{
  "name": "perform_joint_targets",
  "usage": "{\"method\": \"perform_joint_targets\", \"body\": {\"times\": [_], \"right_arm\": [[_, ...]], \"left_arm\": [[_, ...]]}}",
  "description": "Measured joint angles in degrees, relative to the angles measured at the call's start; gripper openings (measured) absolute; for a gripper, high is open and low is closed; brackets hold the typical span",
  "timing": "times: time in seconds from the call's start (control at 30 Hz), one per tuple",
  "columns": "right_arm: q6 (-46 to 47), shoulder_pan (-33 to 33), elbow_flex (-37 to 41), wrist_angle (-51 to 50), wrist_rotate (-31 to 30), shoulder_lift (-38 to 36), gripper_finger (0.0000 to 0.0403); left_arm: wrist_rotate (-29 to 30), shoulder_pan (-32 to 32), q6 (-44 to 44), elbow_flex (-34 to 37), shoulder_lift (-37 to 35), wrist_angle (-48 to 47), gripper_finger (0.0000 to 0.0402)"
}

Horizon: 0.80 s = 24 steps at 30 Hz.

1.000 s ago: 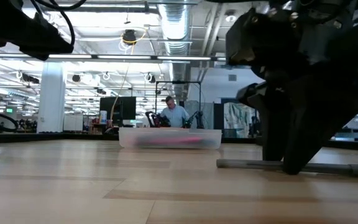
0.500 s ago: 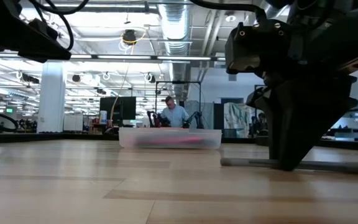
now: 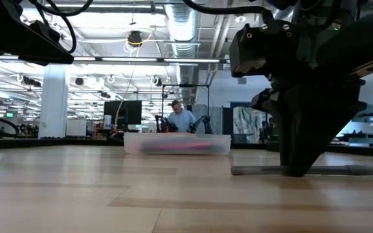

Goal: Pick & place school supplies into a supply box
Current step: Put the gray pen into the supply box

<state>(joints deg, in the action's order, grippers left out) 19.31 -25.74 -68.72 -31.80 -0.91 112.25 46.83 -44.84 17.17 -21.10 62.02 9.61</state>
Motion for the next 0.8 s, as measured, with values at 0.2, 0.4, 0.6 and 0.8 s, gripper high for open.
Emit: {"method": "perform_joint_targets", "body": {"times": [0.2,0.4,0.6,0.8], "right_arm": [[1.76,0.42,-2.31,-5.88,0.23,0.11,0.0088],[3.42,0.85,-2.96,-9.33,1.47,0.13,0.0099],[4.29,0.85,-3.03,-10.99,1.45,0.05,0.0097],[4.27,1.03,-3.25,-11.58,0.86,0.46,0.0092]], "left_arm": [[0.02,0.00,0.00,0.00,0.00,0.00,0.0123],[0.02,0.00,0.01,0.00,-0.01,-0.11,0.0123],[0.04,0.00,0.02,0.00,0.00,-0.17,0.0123],[0.04,0.00,0.02,0.00,0.00,-0.11,0.0123]]}}
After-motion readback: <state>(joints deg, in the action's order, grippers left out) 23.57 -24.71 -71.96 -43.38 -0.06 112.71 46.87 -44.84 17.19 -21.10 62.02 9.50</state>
